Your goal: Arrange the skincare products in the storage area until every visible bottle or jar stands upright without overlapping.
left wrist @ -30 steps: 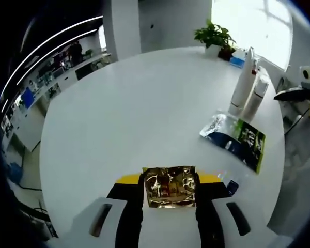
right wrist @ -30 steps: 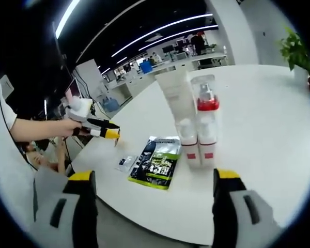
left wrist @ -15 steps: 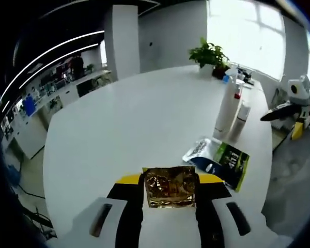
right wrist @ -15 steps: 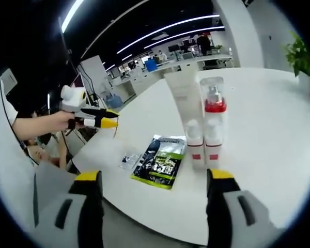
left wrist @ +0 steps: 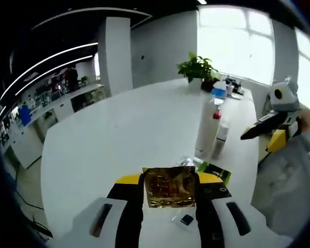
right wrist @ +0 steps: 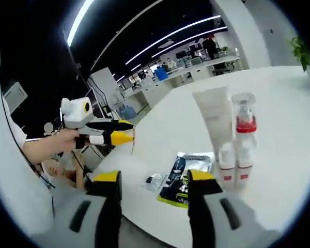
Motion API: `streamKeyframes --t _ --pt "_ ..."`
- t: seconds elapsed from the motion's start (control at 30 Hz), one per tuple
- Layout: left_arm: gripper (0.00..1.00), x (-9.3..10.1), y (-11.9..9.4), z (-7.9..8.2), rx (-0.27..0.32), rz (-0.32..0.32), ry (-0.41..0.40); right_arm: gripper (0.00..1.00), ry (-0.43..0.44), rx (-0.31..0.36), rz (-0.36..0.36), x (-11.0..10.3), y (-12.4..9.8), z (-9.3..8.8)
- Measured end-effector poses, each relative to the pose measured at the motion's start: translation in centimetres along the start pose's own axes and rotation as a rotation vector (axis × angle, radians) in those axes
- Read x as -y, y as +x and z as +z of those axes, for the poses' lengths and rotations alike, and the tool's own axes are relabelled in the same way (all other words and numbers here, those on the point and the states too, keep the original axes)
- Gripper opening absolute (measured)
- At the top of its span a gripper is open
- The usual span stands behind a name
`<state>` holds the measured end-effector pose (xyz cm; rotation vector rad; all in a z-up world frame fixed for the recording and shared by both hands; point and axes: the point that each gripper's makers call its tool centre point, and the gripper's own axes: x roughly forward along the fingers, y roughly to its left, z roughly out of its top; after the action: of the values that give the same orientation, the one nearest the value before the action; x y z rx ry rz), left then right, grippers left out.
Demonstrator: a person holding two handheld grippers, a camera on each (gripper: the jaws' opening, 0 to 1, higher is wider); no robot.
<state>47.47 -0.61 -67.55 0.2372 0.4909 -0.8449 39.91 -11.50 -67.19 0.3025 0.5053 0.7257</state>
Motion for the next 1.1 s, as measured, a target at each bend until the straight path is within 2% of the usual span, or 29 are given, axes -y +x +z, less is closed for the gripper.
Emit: streamKeyframes --t 0.1,0.23,0.43,0.7,1.1 --pt "0.36 0.8 -0.1 0.0 -0.005 -0.011 0.022 0.46 0.001 0.022 0.047 -1.3 1.6 1.8" --pt "0.36 2.1 -0.3 -0.1 -0.014 -0.032 0.066 0.39 0.0 0.03 0.1 -2.7 3.0 2.8" --pt "0.36 3.5 -0.3 -0.1 -0.021 -0.059 0.114 0.34 -0.018 -0.032 0.152 -4.1 4.9 2.3" --pt "0.36 5.1 -0.1 -0.2 -0.033 -0.086 0.19 0.28 0.015 -0.085 0.165 -4.3 6.2 1.7" --pt "0.36 6.8 -0.1 -0.2 -0.037 -0.118 0.233 0.18 0.039 -0.165 0.15 -3.8 6.9 0.4"
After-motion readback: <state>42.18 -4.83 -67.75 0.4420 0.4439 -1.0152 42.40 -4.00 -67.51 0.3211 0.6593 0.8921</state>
